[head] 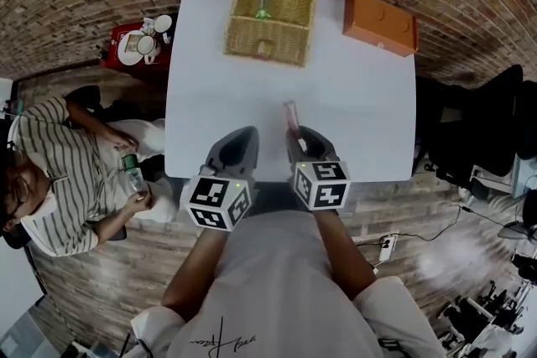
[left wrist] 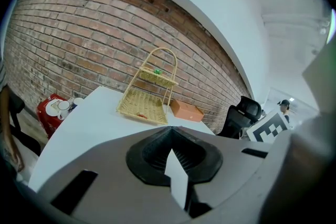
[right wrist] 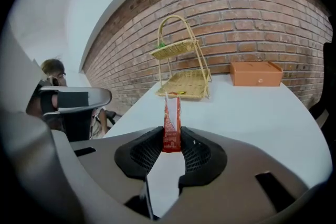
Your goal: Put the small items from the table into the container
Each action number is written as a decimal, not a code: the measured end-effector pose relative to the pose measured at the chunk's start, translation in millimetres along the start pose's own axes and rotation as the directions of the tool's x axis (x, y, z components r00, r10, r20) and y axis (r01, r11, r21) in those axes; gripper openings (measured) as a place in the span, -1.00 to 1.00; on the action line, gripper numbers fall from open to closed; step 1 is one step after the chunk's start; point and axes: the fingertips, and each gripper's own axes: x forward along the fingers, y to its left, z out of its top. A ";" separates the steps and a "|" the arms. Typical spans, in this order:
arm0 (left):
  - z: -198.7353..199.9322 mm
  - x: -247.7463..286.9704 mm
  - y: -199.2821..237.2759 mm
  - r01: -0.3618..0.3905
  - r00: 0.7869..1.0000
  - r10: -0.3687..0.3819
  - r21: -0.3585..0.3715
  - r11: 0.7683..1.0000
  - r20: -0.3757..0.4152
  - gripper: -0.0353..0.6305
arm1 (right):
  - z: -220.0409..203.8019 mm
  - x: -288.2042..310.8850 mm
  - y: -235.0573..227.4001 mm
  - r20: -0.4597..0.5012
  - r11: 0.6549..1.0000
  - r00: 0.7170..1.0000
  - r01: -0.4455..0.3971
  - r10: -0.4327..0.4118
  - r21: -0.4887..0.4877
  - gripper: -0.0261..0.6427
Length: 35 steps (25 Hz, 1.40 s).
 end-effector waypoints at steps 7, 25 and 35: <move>4.5 1.9 1.3 0.008 1.000 -0.008 0.000 1.000 0.019 -0.86 | 16.6 -8.4 9.5 0.034 1.000 0.999 -0.017 0.017 -0.007 -0.58; 8.4 11.2 -5.2 0.024 0.999 -0.024 0.001 1.000 0.033 -0.86 | 90.6 -32.5 20.9 0.126 0.992 0.988 -0.071 0.084 -0.106 -0.58; 16.8 21.8 -0.8 0.019 0.999 -0.018 0.000 1.000 0.045 -0.86 | 149.2 -28.7 19.2 0.168 0.981 0.977 -0.106 0.133 -0.160 -0.59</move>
